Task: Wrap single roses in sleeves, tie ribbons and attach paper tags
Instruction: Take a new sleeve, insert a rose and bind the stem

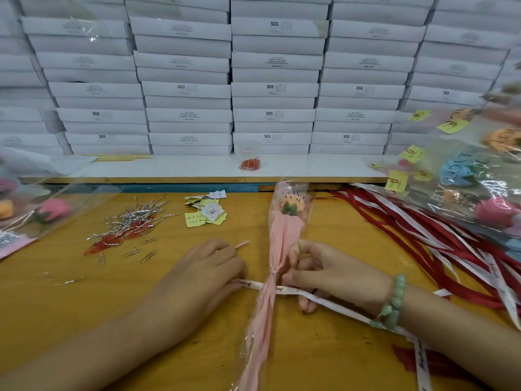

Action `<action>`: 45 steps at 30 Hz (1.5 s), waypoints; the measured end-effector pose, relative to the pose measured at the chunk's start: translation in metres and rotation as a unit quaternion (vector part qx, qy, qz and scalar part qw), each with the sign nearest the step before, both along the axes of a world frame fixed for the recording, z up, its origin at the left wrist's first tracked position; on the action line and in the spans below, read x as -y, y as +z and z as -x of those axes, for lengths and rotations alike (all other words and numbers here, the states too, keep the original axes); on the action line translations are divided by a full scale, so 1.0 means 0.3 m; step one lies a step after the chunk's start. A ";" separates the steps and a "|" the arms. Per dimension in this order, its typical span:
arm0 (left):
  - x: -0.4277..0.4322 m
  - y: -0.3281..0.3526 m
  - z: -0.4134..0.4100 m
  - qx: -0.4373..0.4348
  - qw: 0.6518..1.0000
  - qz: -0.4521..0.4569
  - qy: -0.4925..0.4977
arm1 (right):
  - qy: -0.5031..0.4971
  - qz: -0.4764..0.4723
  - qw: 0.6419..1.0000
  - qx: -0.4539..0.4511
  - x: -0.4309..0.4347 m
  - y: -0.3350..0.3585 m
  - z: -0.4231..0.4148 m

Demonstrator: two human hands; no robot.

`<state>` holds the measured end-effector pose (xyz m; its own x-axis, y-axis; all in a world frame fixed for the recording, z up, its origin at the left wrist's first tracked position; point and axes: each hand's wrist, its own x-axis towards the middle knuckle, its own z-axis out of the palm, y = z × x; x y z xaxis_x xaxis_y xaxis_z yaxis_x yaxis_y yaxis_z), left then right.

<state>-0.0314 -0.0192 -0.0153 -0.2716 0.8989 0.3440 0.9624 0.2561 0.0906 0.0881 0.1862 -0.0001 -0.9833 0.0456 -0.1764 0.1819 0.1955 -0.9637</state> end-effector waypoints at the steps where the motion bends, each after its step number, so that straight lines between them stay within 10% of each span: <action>1: 0.003 0.004 0.004 -0.002 1.000 0.003 0.013 | 0.003 0.001 1.000 0.012 -0.003 0.004 0.002; 10: 0.023 0.003 0.044 0.211 0.970 -0.103 0.068 | 0.022 0.122 0.992 0.021 -0.101 0.012 0.014; 20: 0.036 0.010 0.093 0.731 0.621 -0.257 -0.116 | 0.073 0.305 0.950 0.005 -0.236 0.016 0.009; 30: 0.022 0.015 0.089 0.562 0.798 -0.197 -0.090 | 0.278 0.250 0.926 0.055 -0.305 0.053 -0.017; 36: 0.024 0.004 0.120 0.715 0.632 -0.269 -0.131 | 0.315 0.295 0.902 0.020 -0.327 0.086 -0.029; 45: 0.033 0.054 0.089 0.629 0.710 -0.270 -0.165 | 0.317 0.334 0.887 -0.036 -0.332 0.114 -0.027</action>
<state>-0.0582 -0.0290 0.0008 -0.4738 0.8146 0.3346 0.0322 -0.3637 0.9309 0.0961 0.2858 0.0341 -0.7834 -0.6119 0.1091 0.1722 -0.3824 -0.9078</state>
